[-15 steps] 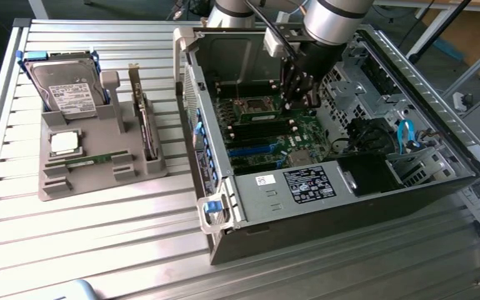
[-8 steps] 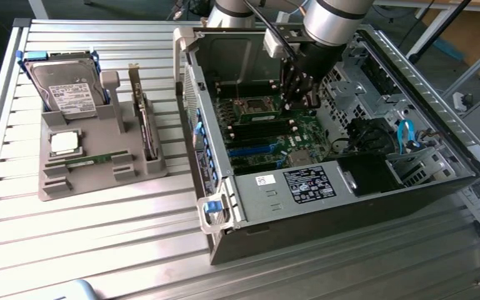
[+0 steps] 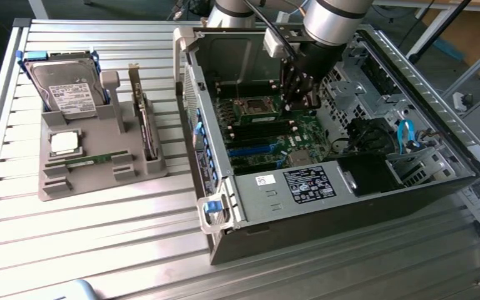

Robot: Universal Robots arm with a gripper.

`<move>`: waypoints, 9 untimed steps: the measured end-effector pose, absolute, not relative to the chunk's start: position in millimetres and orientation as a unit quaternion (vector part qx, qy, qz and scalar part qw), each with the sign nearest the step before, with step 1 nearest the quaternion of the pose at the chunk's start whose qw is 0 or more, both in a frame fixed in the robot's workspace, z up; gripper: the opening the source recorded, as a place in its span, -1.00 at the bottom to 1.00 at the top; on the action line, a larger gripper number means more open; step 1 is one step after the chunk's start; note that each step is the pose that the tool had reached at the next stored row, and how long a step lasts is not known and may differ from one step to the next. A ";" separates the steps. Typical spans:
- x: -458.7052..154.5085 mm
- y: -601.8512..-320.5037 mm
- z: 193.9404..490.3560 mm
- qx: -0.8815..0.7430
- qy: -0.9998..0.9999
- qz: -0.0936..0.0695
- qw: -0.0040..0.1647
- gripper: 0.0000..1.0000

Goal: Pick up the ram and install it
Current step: 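Pick up the ram and move it above insertion slot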

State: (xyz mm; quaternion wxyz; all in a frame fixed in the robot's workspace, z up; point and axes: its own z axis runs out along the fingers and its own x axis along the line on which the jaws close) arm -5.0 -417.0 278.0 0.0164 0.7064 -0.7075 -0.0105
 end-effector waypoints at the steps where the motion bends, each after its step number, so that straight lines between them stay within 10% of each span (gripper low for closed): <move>1: -5.0 -416.4 277.9 0.706 -0.708 -0.010 0.016 -0.76; 9: -5.0 -413.5 275.2 0.706 -0.708 -0.011 0.016 -0.76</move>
